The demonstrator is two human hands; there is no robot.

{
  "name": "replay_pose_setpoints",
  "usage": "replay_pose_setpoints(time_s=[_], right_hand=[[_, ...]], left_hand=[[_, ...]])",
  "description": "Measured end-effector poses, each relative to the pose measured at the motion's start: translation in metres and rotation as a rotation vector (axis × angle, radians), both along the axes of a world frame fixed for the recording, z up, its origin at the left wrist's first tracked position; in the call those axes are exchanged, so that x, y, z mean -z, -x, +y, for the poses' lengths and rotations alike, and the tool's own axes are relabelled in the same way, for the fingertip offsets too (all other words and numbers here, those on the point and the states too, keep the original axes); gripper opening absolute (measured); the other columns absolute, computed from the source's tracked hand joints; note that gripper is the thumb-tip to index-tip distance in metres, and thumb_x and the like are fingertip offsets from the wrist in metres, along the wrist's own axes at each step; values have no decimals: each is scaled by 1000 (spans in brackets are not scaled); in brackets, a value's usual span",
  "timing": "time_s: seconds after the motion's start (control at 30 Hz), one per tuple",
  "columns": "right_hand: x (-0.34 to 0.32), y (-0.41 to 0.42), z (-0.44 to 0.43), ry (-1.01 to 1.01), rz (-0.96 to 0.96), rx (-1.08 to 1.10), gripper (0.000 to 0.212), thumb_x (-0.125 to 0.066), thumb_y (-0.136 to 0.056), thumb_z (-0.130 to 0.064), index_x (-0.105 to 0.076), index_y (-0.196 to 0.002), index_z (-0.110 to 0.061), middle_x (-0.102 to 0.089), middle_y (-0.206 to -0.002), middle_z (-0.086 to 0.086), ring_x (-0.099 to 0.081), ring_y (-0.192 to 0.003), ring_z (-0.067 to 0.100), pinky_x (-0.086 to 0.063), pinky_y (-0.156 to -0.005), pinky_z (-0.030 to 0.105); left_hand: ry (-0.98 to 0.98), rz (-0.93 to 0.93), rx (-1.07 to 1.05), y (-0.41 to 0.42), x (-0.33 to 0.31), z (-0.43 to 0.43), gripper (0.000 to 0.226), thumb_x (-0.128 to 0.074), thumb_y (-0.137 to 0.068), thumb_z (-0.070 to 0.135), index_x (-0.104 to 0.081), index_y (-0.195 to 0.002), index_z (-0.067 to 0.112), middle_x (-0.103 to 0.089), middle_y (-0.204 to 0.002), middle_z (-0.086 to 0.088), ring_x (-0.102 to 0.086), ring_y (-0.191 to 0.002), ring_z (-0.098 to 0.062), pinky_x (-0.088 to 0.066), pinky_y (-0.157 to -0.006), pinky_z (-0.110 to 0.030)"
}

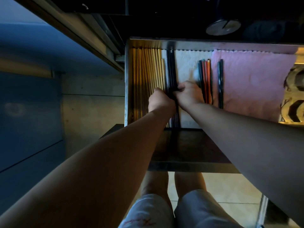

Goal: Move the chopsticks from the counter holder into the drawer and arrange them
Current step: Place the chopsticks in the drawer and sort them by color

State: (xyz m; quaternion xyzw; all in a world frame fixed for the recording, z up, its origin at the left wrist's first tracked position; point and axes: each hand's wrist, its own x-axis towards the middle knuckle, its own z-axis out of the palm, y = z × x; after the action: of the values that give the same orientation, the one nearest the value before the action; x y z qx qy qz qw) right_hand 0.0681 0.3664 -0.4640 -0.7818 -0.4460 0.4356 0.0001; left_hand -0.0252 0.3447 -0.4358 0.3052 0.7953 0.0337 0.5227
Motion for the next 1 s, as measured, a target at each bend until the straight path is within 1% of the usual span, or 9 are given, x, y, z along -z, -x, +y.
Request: replay_pose_setpoints(time_s=[0.03,0.1,0.2,0.27,0.33,0.43,0.73,0.9,1.0], right_hand=[[-2,-1,0,-2,-8,4,25,-62,-86,-20,-65,-111,-14,-67,-116,7,-62,-108,23,-43,-84,21],[-5,-4,-2,-5,-27,26,25,-55,-88,-17,-65,-111,-17,-67,-117,6,-62,-109,24,-38,-81,18],[-6,-9,-5,27,16,101,33,-48,-89,-16,-65,-117,-20,-67,-120,6,-62,-110,25,-45,-92,21],[-6,-9,-6,38,93,130,33,-48,-89,-16,-67,-115,-19,-68,-117,8,-64,-107,26,-51,-97,34],[-4,-8,-7,47,177,151,32,-48,-88,-15,-70,-112,-18,-70,-114,9,-65,-104,27,-52,-97,41],[-1,-7,-6,59,200,160,31,-50,-86,-11,-71,-109,-16,-70,-112,11,-67,-104,29,-53,-96,44],[-1,-10,-8,55,155,122,31,-50,-89,-15,-68,-114,-19,-68,-119,5,-64,-108,23,-53,-96,38],[-5,-46,-12,-7,102,128,30,-51,-86,-16,-70,-109,-20,-70,-116,4,-64,-108,23,-51,-98,35],[0,-73,-12,-38,99,153,28,-53,-84,-13,-69,-106,-20,-69,-114,7,-65,-105,24,-51,-96,33]], left_hand=[[10,38,60,0,-1,-1,40,-63,-90,15,-49,-127,11,-55,-125,-11,-59,-101,-25,-52,-75,-32],[-20,163,296,-1,-5,-6,46,-60,-90,13,-44,-133,14,-43,-138,-11,-47,-123,-32,-46,-94,-41],[-194,265,763,0,-3,-10,70,-57,-91,13,-23,-151,22,-12,-161,-5,-17,-145,-32,-28,-115,-46],[-192,247,1018,5,4,-11,86,-53,-93,11,2,-157,25,19,-164,3,11,-151,-27,-11,-122,-49],[-148,261,1155,12,8,-11,88,-50,-96,11,14,-155,24,29,-160,5,20,-149,-23,-4,-122,-50],[-132,276,1189,20,9,-13,87,-48,-97,13,16,-154,24,31,-159,5,20,-149,-21,-3,-122,-50],[-117,291,1142,19,11,-20,90,-52,-94,12,14,-155,21,32,-159,4,21,-149,-19,-2,-123,-46],[-213,300,1040,-5,7,-21,74,-44,-98,15,-1,-158,21,16,-165,2,14,-151,-21,1,-120,-42],[-275,254,979,-27,3,-18,69,-50,-93,11,-20,-155,20,-5,-165,-1,-4,-152,-26,-14,-120,-43]])
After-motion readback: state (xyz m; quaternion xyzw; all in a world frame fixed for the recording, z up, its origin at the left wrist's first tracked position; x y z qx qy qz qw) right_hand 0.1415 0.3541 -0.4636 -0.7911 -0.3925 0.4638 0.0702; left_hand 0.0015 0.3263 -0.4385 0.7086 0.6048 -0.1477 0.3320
